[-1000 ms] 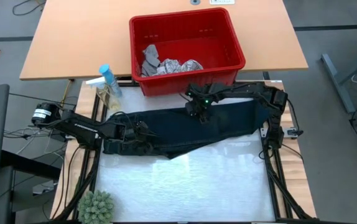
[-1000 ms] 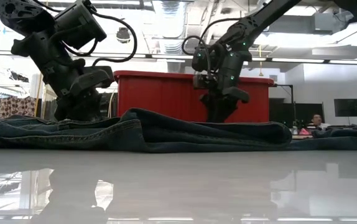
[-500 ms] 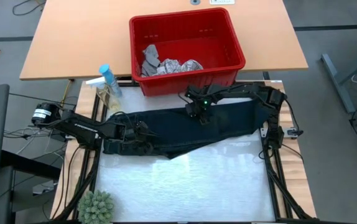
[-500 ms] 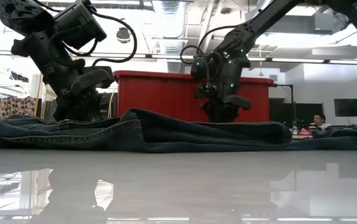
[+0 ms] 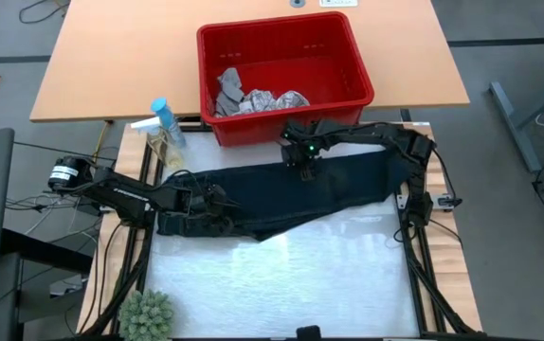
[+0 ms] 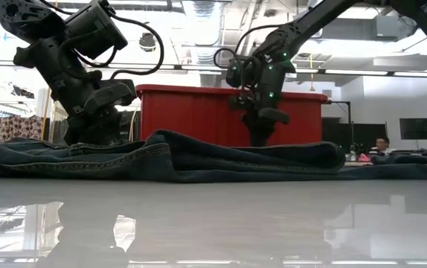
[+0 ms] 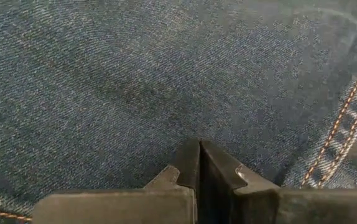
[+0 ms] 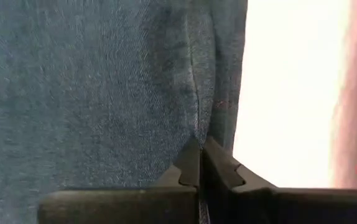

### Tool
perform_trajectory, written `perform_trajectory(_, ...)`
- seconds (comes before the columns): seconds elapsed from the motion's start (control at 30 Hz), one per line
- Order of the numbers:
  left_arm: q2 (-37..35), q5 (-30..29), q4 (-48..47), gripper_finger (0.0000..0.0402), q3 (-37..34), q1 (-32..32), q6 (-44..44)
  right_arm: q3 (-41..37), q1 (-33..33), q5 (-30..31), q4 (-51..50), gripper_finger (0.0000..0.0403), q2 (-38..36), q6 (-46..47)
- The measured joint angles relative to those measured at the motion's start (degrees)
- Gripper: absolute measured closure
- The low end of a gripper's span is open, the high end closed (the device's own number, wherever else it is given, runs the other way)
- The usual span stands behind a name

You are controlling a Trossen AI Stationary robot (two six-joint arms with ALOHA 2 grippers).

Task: Fold Laundry from Bin
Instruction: Fold the blue jeans

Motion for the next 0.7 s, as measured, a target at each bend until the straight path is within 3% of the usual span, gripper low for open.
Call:
perform_trajectory(0.17,0.00,0.00,0.00,0.0401,0.00,0.00,0.02,1.44,-1.47,-0.04,-5.00,0.0382,-0.08,0.16)
perform_trajectory(0.33,0.00,0.01,-0.42,0.0401,0.00,0.00,0.32,1.42,-1.86,-0.06,-10.64,0.0359,-0.08,0.27)
perform_trajectory(0.7,0.00,0.00,-1.57,0.0401,0.02,0.00,0.51,1.35,-2.94,-0.04,-10.55,0.0348,-0.71,3.66)
